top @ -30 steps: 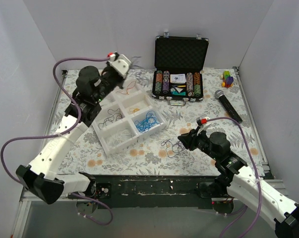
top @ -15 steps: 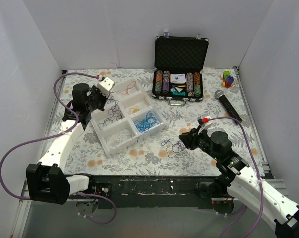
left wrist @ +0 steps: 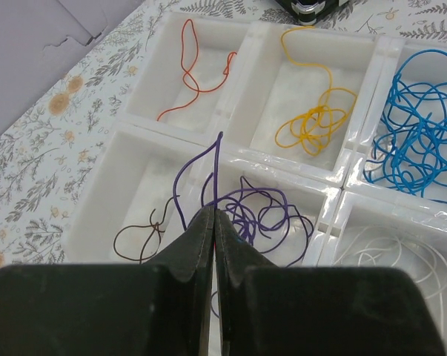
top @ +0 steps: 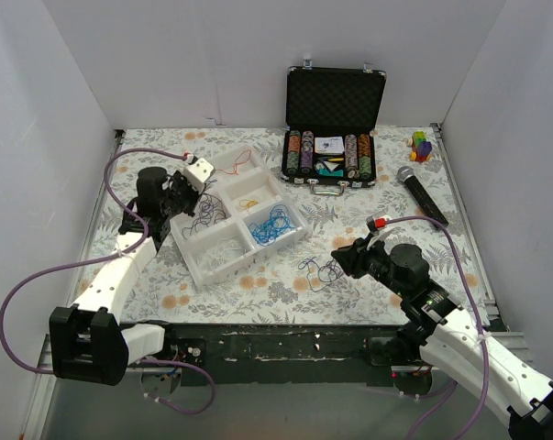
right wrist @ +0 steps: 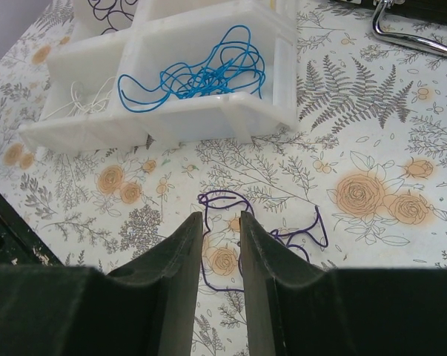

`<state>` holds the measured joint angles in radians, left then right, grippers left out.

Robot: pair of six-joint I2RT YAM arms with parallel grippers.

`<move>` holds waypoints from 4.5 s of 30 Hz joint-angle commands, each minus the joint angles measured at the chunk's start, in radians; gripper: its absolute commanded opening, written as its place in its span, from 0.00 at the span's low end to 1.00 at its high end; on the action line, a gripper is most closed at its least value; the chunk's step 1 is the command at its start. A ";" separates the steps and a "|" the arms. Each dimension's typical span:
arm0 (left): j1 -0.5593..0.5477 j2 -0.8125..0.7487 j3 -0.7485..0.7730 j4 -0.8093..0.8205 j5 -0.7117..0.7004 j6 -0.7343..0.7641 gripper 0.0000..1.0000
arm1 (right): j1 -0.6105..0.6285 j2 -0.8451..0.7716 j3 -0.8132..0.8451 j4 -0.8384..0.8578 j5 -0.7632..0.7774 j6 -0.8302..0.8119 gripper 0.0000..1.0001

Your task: Untangle the cables

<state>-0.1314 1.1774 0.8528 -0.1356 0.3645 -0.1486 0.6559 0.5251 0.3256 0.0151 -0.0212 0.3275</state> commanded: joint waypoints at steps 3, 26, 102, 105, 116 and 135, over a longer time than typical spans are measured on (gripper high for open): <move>0.009 -0.056 -0.061 0.030 0.045 0.070 0.00 | 0.002 0.001 0.055 0.028 0.015 0.010 0.36; -0.432 -0.032 0.137 -0.142 0.176 0.087 0.76 | 0.002 0.030 0.154 -0.078 0.193 0.004 0.43; -0.237 -0.151 0.355 -0.285 -0.188 0.167 0.00 | 0.002 -0.053 0.283 -0.256 0.354 -0.058 0.45; -0.186 -0.177 0.275 -0.272 -0.161 0.167 0.00 | 0.001 -0.054 0.277 -0.259 0.353 -0.054 0.45; 0.004 -0.219 0.078 -0.219 -0.081 0.172 0.00 | 0.002 -0.063 0.277 -0.280 0.339 -0.038 0.45; 0.041 -0.168 -0.058 -0.183 0.040 0.156 0.18 | 0.002 -0.034 0.305 -0.328 0.325 -0.004 0.45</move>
<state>-0.0944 0.9897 0.7940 -0.3161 0.3527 0.0227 0.6559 0.4641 0.6056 -0.3153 0.3115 0.2974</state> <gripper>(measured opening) 0.108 0.451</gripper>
